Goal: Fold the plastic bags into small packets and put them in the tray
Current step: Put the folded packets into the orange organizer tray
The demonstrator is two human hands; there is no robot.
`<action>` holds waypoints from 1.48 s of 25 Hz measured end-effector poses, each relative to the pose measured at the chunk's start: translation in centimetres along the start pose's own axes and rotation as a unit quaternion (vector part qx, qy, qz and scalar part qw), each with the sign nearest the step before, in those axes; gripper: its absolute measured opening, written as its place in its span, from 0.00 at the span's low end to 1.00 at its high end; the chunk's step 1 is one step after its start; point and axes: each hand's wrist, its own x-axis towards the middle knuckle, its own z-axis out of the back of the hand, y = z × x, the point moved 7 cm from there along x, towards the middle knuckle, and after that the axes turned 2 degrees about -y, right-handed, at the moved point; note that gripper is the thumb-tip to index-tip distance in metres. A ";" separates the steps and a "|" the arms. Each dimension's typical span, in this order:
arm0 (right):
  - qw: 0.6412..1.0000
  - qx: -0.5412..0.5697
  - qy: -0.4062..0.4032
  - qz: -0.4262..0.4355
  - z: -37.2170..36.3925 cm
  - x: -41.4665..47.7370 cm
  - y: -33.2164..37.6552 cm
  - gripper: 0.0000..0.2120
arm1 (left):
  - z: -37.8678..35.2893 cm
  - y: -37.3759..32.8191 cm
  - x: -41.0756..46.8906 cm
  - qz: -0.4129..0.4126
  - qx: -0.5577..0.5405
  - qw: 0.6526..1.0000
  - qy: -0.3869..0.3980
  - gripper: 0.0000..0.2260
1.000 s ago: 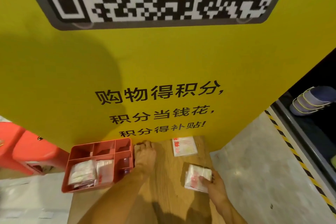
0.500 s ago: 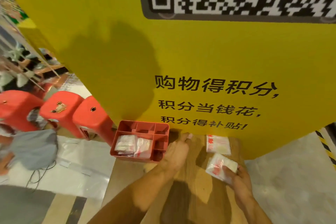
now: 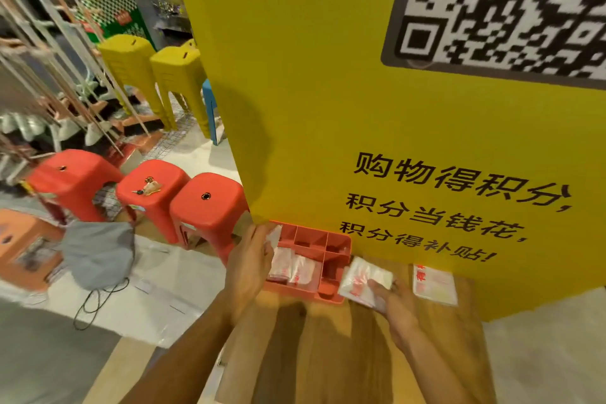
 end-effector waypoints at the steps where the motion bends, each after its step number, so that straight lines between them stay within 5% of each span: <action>1: 1.000 -0.008 0.005 0.009 -2.0 -0.1 0.9 0.13 | 0.1 0.9 0.3 0.016 -0.012 1.000 -0.002 0.18; 11: 0.967 -0.254 -0.034 0.011 -15.9 0.3 1.0 0.18 | -0.7 4.9 -0.6 0.073 -0.050 0.996 0.016 0.18; 19: 0.850 -0.503 -0.060 0.142 -17.8 -1.0 2.5 0.33 | -2.3 6.2 -0.2 0.059 -0.067 0.995 0.049 0.15; 23: 0.753 -0.617 -0.072 0.216 -18.6 -1.1 2.0 0.32 | -2.8 6.6 -0.3 0.063 -0.081 0.993 0.067 0.18; 29: 0.731 -0.593 0.045 0.334 -19.0 -1.7 1.4 0.15 | -3.2 7.2 -0.8 0.069 -0.101 0.991 0.056 0.14; 37: 0.739 -0.591 0.143 0.290 -19.9 -0.8 1.3 0.09 | -1.6 5.6 -0.6 -0.079 -0.041 0.996 0.000 0.15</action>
